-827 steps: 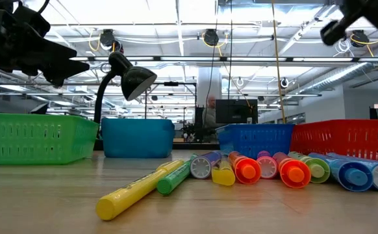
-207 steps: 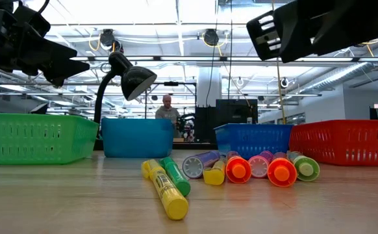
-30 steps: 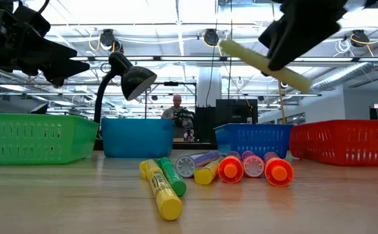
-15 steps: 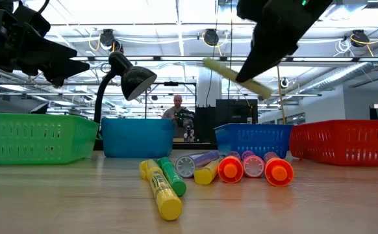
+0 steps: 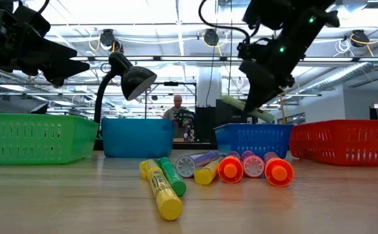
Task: Pick & Place Markers
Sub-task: Put the green highlighter pen into the blue bin
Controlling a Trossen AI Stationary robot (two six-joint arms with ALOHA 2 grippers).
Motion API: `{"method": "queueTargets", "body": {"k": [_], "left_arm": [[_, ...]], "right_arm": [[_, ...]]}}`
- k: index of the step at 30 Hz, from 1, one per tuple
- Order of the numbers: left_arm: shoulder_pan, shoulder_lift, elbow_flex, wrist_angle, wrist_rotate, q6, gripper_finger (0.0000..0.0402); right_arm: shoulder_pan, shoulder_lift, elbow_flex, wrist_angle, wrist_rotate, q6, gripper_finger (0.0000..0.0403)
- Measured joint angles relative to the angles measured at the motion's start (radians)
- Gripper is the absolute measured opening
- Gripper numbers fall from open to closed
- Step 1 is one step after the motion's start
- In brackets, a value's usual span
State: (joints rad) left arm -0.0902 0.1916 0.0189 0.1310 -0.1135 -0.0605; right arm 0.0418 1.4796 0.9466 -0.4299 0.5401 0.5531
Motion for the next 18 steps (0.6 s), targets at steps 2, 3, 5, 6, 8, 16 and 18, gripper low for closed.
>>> {"method": "queueTargets", "body": {"k": [2, 3, 5, 6, 8, 16, 18], "left_arm": [[0.0, 0.0, 0.0, 0.0, 0.0, 0.0, 0.0267], [0.0, 0.0, 0.0, 0.0, 0.0, 0.0, 0.0267], [0.0, 0.0, 0.0, 0.0, 0.0, 0.0, 0.0267], [0.0, 0.0, 0.0, 0.0, 0.0, 0.0, 0.0267], [0.0, 0.0, 0.0, 0.0, 0.0, 0.0, 0.0267], [0.0, 0.0, 0.0, 0.0, 0.0, 0.0, 0.0267], [0.0, 0.0, 0.0, 0.0, 0.0, 0.0, 0.0267]], "right_arm": [[-0.014, 0.0, 0.0, 0.0, -0.001, 0.034, 0.0059], [-0.015, 0.0, 0.0, 0.009, -0.001, 0.034, 0.0059], [-0.01, 0.0, 0.0, 0.038, -0.006, 0.018, 0.0059], [-0.007, 0.0, 0.0, 0.053, -0.018, 0.006, 0.0059], [0.007, 0.0, 0.0, 0.072, -0.022, -0.02, 0.0059], [0.047, 0.0, 0.0, 0.077, -0.019, -0.039, 0.0065], [0.057, 0.0, 0.0, 0.077, -0.019, -0.025, 0.0067]]}}
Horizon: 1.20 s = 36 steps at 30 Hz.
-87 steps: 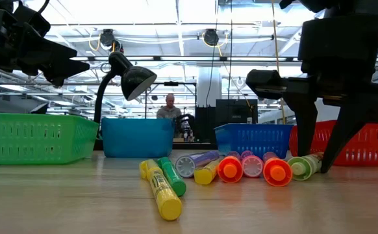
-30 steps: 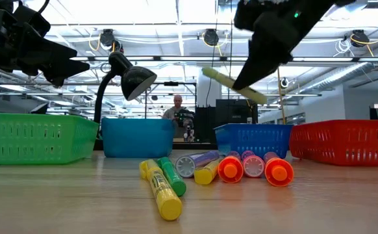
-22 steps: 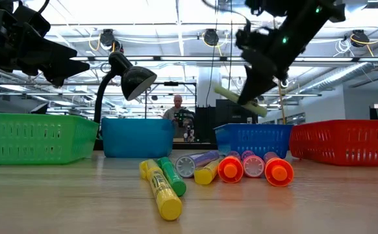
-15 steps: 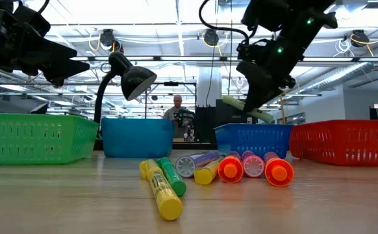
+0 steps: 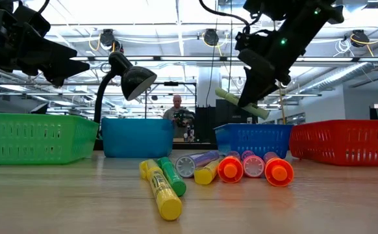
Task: Pick & Place Markers
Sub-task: Put the green highlighter pen into the blue bin
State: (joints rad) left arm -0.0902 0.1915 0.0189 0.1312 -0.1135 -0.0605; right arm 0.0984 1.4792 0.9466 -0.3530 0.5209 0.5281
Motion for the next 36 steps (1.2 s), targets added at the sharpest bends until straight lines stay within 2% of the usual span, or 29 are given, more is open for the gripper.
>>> {"method": "queueTargets", "body": {"k": [11, 20, 36], "left_arm": [[0.0, 0.0, 0.0, 0.0, 0.0, 0.0, 0.0267], [0.0, 0.0, 0.0, 0.0, 0.0, 0.0, 0.0267], [0.0, 0.0, 0.0, 0.0, 0.0, 0.0, 0.0267]], "right_arm": [[0.03, 0.008, -0.006, 0.012, 0.002, 0.048, 0.007], [0.048, -0.003, -0.097, 0.132, 0.001, 0.033, 0.007], [0.055, -0.002, -0.1, 0.131, -0.002, 0.022, 0.007]]}}
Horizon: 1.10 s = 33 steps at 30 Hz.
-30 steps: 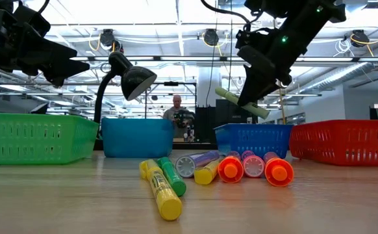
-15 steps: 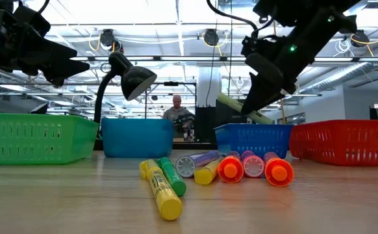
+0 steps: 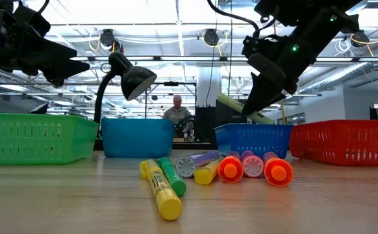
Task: Pick & Place Markers
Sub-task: Put the green highlighter pen into the blue bin, then put the right orange highlighter pen into the blue bin
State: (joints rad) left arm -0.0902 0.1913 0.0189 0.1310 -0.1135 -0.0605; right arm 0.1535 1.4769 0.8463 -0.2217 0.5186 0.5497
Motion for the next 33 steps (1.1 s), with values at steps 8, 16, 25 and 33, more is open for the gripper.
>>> {"method": "queueTargets", "body": {"k": [8, 16, 25, 33], "left_arm": [[0.0, 0.0, 0.0, 0.0, 0.0, 0.0, 0.0267], [0.0, 0.0, 0.0, 0.0, 0.0, 0.0, 0.0267], [0.0, 0.0, 0.0, 0.0, 0.0, 0.0, 0.0267], [0.0, 0.0, 0.0, 0.0, 0.0, 0.0, 0.0267]], "right_arm": [[-0.001, 0.0, -0.023, 0.01, 0.0, -0.019, 0.007], [-0.004, 0.0, -0.036, 0.03, 0.003, -0.009, 0.0072], [-0.004, 0.0, -0.036, 0.031, 0.003, -0.002, 0.0112], [-0.004, 0.0, -0.036, 0.031, 0.004, -0.012, 0.0158]]}}
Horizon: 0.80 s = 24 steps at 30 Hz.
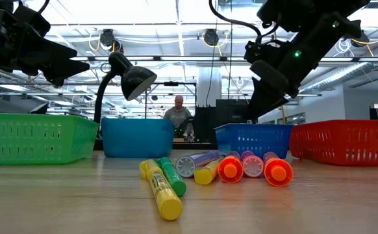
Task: Pick & Place Markers
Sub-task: Put the right orange highlighter pen into the blue bin
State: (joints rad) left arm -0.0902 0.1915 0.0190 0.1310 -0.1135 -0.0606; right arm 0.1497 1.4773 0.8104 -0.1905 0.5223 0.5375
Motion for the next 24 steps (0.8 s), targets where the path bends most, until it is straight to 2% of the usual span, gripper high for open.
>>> {"method": "queueTargets", "body": {"k": [11, 19, 24], "left_arm": [[0.0, 0.0, 0.0, 0.0, 0.0, 0.0, 0.0267], [0.0, 0.0, 0.0, 0.0, 0.0, 0.0, 0.0267], [0.0, 0.0, 0.0, 0.0, 0.0, 0.0, 0.0267]], "right_arm": [[0.0, 0.0, 0.0, 0.029, 0.001, -0.051, 0.0178], [0.022, 0.0, 0.0, 0.132, -0.01, -0.326, 0.0172], [0.05, 0.0, 0.0, 0.22, -0.13, -0.446, 0.017]]}}
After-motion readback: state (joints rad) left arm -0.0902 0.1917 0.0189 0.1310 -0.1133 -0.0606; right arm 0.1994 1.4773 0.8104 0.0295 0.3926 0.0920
